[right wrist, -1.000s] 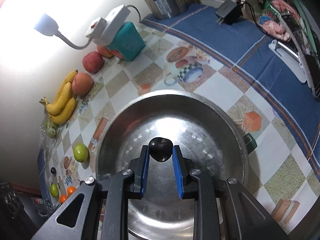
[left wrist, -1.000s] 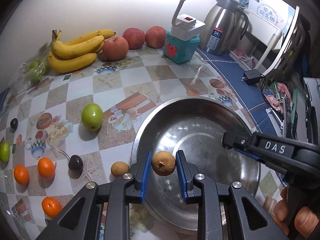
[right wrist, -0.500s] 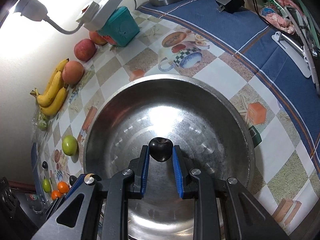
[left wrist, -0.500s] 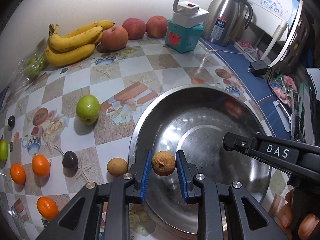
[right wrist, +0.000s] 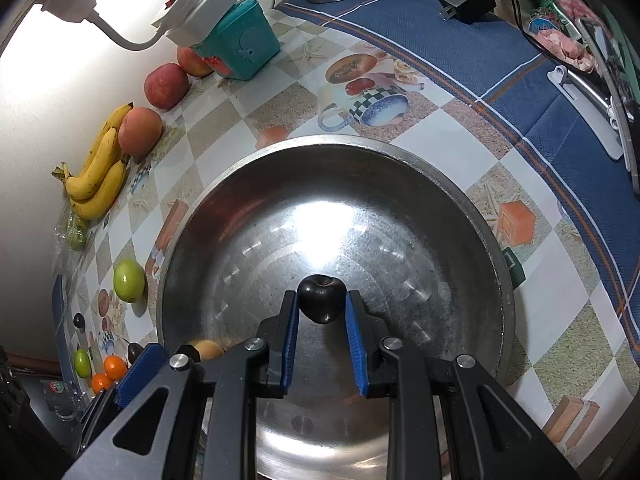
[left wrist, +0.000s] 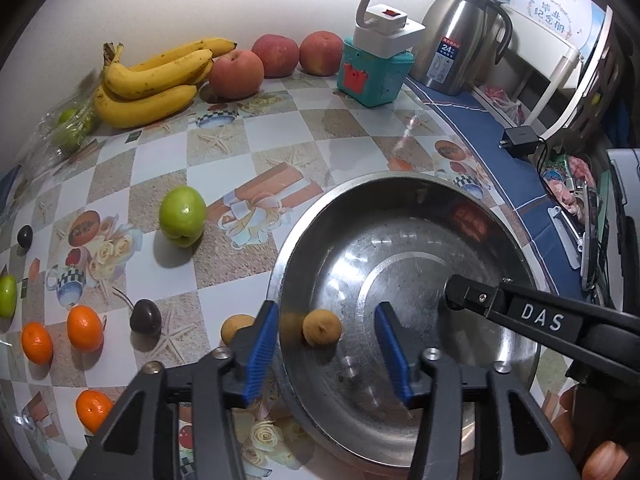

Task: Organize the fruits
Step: 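Open the left tool to drop the kiwi while the right tool releases the cherry into the basin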

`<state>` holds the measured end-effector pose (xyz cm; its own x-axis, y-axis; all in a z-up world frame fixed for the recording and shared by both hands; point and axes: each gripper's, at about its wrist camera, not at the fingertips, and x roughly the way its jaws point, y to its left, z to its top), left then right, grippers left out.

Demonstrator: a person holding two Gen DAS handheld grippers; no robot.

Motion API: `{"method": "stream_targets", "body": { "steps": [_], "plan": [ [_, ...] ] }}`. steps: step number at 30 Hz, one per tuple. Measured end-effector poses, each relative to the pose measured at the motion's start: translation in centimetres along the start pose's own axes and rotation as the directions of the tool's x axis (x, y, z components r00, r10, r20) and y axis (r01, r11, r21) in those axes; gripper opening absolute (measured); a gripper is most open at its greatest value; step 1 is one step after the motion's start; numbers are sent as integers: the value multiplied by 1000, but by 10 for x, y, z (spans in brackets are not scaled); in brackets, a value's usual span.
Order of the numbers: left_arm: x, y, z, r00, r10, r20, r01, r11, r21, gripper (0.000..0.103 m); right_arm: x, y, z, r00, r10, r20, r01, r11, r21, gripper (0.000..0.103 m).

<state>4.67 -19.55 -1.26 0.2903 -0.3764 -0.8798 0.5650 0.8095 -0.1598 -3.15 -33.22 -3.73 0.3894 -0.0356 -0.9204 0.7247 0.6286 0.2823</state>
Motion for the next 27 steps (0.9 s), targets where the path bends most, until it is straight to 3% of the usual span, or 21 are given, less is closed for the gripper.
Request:
{"method": "stream_targets", "body": {
  "steps": [8,10,12,15,23,27],
  "plan": [
    [-5,6,3,1000,16,4,-16,1000,-21,65,-3,3,1,1000,-22,10,23,1000,-12,36],
    [-8,8,4,999,30,13,-29,999,-28,70,-5,5,2,999,-28,18,29,999,-23,37],
    [-11,13,6,998,50,22,-49,998,-45,85,-7,6,2,999,-35,28,36,999,-34,44],
    [-14,19,7,995,88,36,-85,994,-67,96,-12,11,2,997,-47,53,50,997,-56,55],
    [-16,35,7,985,171,39,-166,980,-111,103,-17,15,1,993,-69,93,78,993,-89,76],
    [-14,46,8,982,188,24,-182,972,-150,103,-17,15,1,992,-74,100,84,992,-98,80]
  ]
}}
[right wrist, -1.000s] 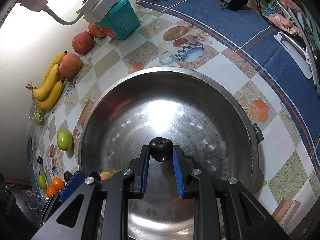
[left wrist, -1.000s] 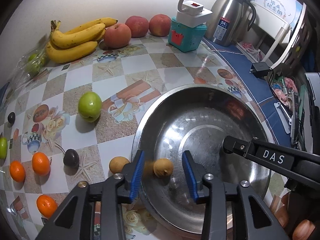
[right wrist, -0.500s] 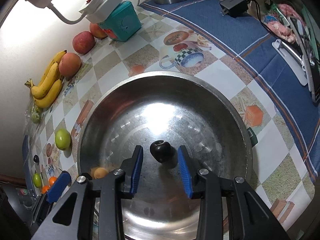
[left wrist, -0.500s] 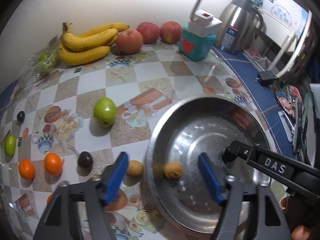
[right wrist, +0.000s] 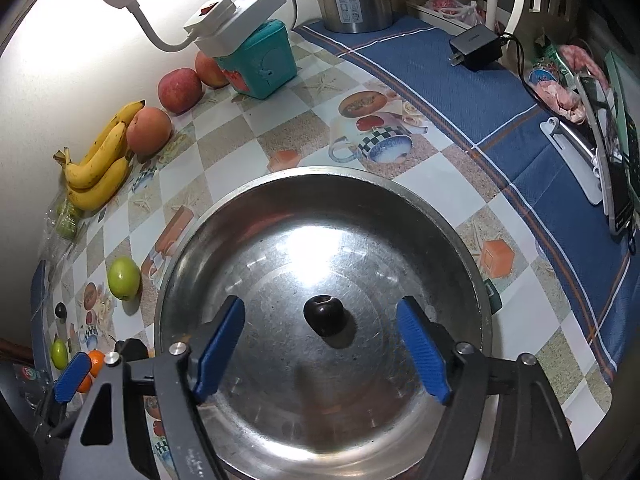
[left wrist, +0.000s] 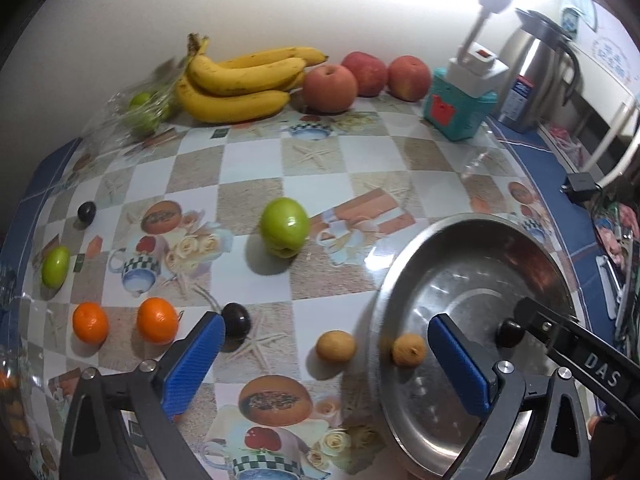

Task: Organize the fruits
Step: 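Open the left tool to drop the kiwi while the right tool releases the cherry into the basin, then move both tools back toward the oranges on the tablecloth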

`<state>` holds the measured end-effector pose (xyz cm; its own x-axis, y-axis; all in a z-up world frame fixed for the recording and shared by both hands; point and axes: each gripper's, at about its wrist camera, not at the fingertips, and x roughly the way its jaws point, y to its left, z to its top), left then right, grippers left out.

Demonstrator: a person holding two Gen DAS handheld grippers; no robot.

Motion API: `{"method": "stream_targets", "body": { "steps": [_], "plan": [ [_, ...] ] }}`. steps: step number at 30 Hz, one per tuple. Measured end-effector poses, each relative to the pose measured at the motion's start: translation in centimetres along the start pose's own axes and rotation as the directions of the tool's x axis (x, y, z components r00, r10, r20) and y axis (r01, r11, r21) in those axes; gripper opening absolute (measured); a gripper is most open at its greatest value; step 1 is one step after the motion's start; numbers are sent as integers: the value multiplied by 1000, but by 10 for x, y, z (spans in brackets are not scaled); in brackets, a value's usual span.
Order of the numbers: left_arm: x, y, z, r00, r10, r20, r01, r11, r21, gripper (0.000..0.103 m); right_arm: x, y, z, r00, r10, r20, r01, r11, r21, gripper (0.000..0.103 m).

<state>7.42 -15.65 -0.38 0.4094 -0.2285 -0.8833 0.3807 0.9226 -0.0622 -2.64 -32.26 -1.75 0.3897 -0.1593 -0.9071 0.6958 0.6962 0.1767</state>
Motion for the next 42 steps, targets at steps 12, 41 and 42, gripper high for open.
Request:
{"method": "stream_targets", "body": {
  "steps": [12,41,42],
  "plan": [
    [2,33,4,998,60,9,-59,994,-97,103,-2,14,-5,999,-14,33,17,998,-66,91],
    [-14,162,-4,973,217,-78,-231,928,-293,103,-9,110,-46,986,162,32,-138,913,-383,100],
    [-16,166,-5,971,224,-79,-237,925,-296,103,-8,113,-47,984,177,24,-154,908,-389,100]
  ]
}}
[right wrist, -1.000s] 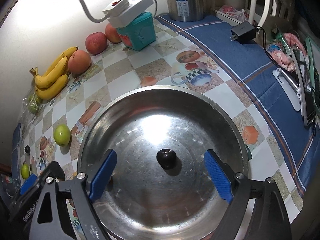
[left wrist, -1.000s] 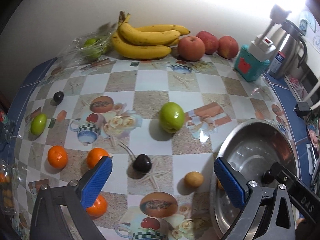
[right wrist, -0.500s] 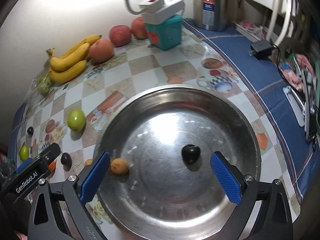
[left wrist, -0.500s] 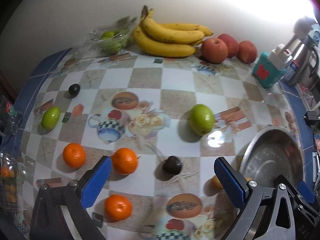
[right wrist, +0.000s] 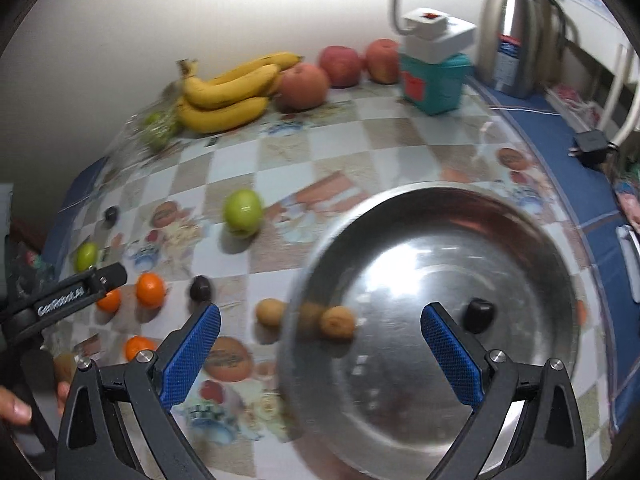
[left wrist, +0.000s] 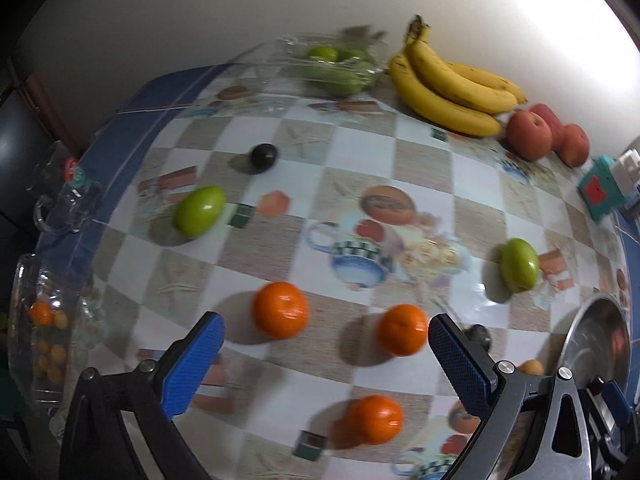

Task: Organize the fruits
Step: 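Move both tools back toward the oranges on the tablecloth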

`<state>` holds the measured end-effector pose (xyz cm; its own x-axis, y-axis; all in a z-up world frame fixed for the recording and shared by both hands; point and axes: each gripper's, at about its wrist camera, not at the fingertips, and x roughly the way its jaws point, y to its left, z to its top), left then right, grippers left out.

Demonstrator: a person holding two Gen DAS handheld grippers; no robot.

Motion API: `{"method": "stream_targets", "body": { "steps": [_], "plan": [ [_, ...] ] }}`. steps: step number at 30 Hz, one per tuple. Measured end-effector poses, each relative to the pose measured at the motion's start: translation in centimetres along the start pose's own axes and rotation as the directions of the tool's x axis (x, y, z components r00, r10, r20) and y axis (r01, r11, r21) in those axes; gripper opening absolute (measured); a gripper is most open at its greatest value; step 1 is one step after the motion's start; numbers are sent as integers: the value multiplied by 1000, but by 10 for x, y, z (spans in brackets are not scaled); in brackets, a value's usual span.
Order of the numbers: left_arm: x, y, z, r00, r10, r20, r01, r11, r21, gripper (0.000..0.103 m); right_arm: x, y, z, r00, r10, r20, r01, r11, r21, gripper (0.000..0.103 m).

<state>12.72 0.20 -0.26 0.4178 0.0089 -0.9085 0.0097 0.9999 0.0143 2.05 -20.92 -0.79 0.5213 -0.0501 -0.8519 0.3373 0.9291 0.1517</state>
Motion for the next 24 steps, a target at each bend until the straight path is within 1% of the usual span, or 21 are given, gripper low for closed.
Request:
{"method": "stream_targets", "body": {
  "steps": [3,5,8,11,16,18,22,24],
  "plan": [
    [-1,12,1,1000,11,6,-11,1000,-5,103,3,16,0,999,39,-11,-39,999,-38,100],
    [-1,19,2,1000,14,7,-14,1000,-15,103,4,26,-1,996,85,-19,-86,995,-58,100],
    [-2,31,3,1000,2,11,-2,999,-39,103,8,42,-3,990,134,-34,-137,988,-77,100],
    [-1,38,5,1000,2,13,-2,999,-42,103,11,54,-4,987,160,-33,-162,983,-88,100],
    [6,47,6,1000,-13,-4,13,999,-36,103,14,64,-4,972,230,-35,-232,972,-40,100],
    [9,52,7,999,-31,-13,30,999,-41,103,17,71,-4,971,234,-43,-235,971,-34,100],
    [18,56,7,998,-48,-32,47,998,-33,103,27,90,-8,970,232,-74,-236,970,-65,100],
    [21,58,6,998,-59,-38,57,998,-32,103,33,99,-13,974,203,-101,-212,973,-89,100]
  ]
}}
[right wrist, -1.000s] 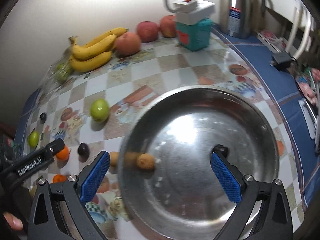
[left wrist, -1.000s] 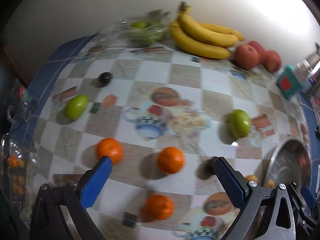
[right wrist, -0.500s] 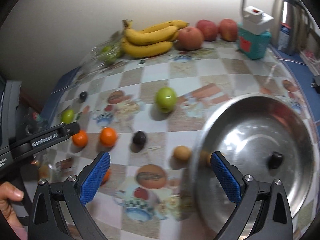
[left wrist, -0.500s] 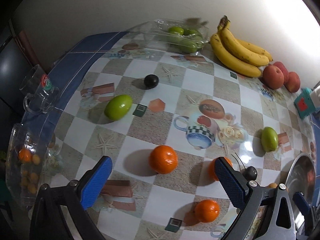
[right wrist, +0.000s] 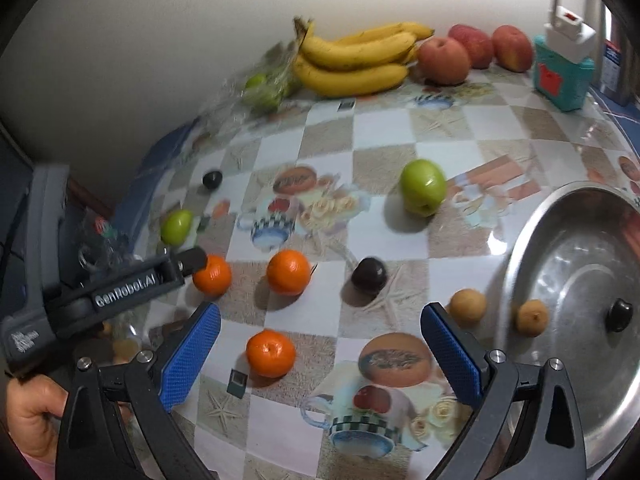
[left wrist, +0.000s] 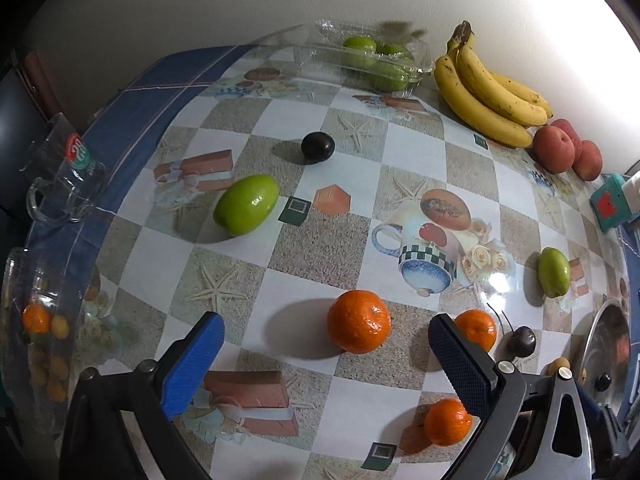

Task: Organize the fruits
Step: 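Move both tools back toward the oranges on the tablecloth, then grasp a large orange with the left tool while the right tool grasps a tangerine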

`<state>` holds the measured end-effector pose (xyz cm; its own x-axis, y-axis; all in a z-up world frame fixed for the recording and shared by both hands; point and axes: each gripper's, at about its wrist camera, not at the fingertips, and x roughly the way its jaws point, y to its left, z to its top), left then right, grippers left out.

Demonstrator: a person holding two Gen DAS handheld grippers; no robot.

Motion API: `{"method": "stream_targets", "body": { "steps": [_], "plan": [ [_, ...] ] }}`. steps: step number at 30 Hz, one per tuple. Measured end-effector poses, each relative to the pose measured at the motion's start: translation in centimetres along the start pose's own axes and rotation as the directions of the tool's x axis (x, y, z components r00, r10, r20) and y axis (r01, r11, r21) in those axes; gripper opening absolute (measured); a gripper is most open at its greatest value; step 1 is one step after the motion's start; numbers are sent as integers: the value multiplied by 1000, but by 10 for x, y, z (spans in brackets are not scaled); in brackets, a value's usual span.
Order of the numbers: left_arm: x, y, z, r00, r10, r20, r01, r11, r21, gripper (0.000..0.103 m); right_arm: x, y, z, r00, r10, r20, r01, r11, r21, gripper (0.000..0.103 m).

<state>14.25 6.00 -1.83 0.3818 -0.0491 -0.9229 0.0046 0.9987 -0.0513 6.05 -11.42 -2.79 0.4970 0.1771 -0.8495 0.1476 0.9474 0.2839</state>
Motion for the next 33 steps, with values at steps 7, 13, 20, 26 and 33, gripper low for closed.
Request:
{"method": "stream_targets", "body": {
  "steps": [7,13,20,26,33],
  "plan": [
    [13,3,0,998,-50,-24,50,999,-7,99,27,17,-11,997,-22,-78,18,998,-53,89],
    [23,-1,-2,996,-75,-45,75,997,2,87,41,29,-19,992,-29,-122,17,995,-98,71],
    [26,-4,-3,994,-91,-55,92,996,9,69,45,35,-23,990,-30,-139,14,993,-119,60],
    [29,-9,-4,994,-96,-61,97,995,19,44,46,40,-24,989,-15,-144,-4,991,-132,46],
    [28,-11,-2,994,-90,-62,91,996,22,42,47,44,-26,989,0,-150,-20,991,-136,39]
  ]
}}
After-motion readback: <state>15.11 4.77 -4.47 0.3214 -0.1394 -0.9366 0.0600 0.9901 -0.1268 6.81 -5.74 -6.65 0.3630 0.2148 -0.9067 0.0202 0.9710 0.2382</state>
